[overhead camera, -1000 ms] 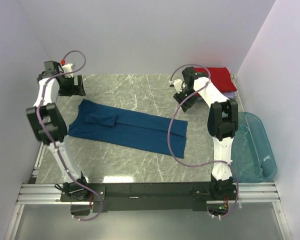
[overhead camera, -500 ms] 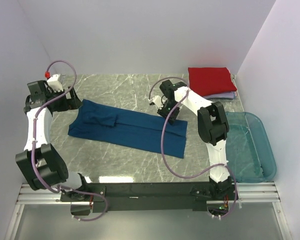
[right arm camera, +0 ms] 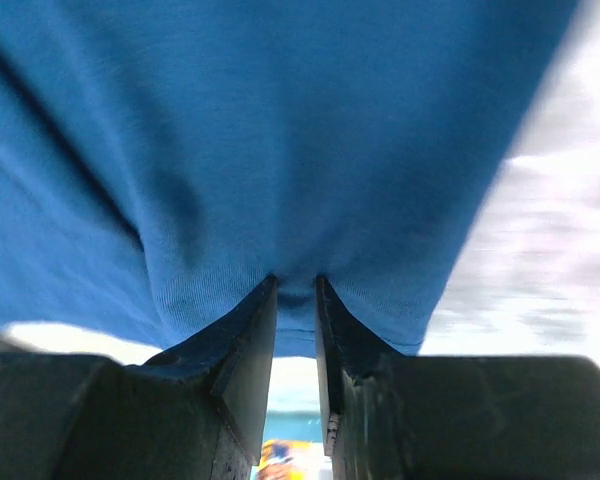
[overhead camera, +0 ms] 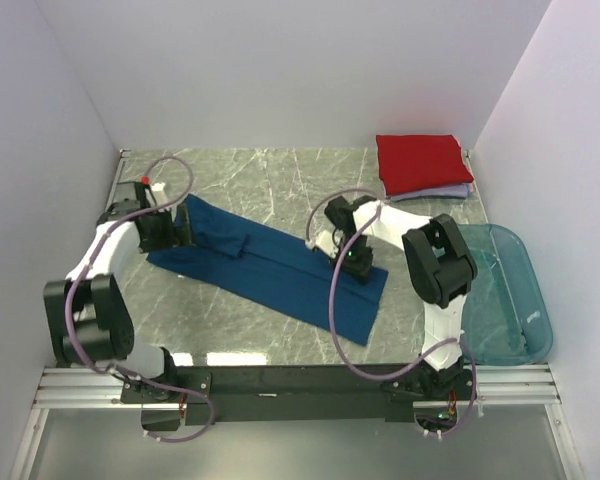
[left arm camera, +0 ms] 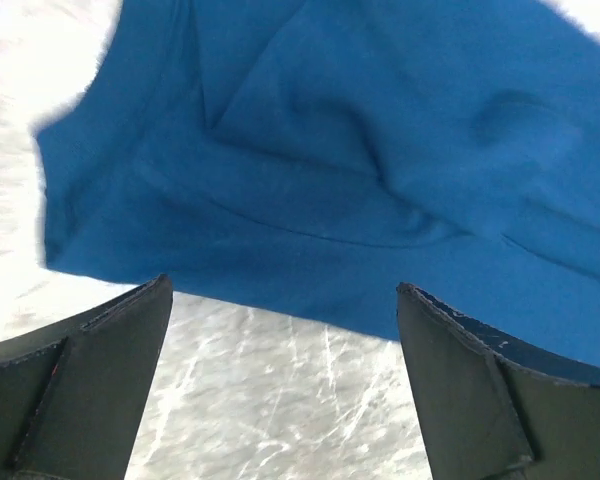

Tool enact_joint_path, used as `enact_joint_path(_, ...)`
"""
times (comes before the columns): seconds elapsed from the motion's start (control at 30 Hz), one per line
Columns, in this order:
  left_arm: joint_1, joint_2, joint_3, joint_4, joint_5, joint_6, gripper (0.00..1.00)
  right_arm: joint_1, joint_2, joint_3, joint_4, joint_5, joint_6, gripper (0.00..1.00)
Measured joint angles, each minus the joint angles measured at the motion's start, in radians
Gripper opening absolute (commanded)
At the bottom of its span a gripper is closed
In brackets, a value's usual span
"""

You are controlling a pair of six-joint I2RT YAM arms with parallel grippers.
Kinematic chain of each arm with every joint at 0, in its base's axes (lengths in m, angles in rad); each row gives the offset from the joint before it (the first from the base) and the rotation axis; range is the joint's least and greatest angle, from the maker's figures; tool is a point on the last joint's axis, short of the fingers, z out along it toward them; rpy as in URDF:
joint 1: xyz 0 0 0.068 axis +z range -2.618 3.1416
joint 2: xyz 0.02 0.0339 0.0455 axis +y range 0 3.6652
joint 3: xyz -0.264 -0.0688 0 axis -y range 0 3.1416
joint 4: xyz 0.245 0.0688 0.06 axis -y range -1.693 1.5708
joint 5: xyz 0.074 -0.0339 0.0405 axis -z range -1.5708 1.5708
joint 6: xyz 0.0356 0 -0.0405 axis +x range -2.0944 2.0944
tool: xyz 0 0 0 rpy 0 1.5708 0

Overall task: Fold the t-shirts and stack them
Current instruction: Fold the tshirt

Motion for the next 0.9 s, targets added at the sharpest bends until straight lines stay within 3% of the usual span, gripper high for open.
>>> enact_joint_path(0.07, -0.035, 0.061, 0.002, 0.007, -0.025, -0.02, 0.93, 0.034, -0.032, -0.056, -0.018, -0.01, 0.001, 0.29)
enact_joint_path(0.13, -0.072, 0.148, 0.017, 0.01, -0.053, -0.042, 0.79, 0.064, -0.056, -0.095, -0.035, -0.033, 0.005, 0.3)
enact_joint_path(0.23, -0.115, 0.294, 0.072, 0.0, -0.097, -0.063, 0.67, 0.092, -0.076, -0.125, -0.056, -0.084, 0.016, 0.31)
enact_joint_path(0.47, -0.173, 0.474, 0.281, -0.057, -0.215, -0.086, 0.55, 0.051, -0.136, -0.11, -0.091, -0.139, 0.075, 0.42)
enact_joint_path(0.57, -0.196, 0.6, 0.462, -0.099, -0.249, -0.077, 0.53, -0.003, -0.156, -0.066, -0.098, -0.157, 0.094, 0.43)
enact_joint_path(0.7, -0.209, 0.84, 0.842, -0.144, -0.268, -0.049, 0.63, -0.061, -0.186, -0.032, -0.096, -0.168, 0.097, 0.43)
enact_joint_path(0.83, -0.214, 1.125, 1.324, -0.142, -0.245, -0.016, 0.97, -0.052, -0.191, -0.024, -0.099, -0.203, 0.095, 0.42)
enact_joint_path(0.9, -0.214, 1.162, 1.381, -0.113, -0.227, -0.013, 0.99, -0.03, -0.188, -0.014, -0.099, -0.222, 0.095, 0.42)
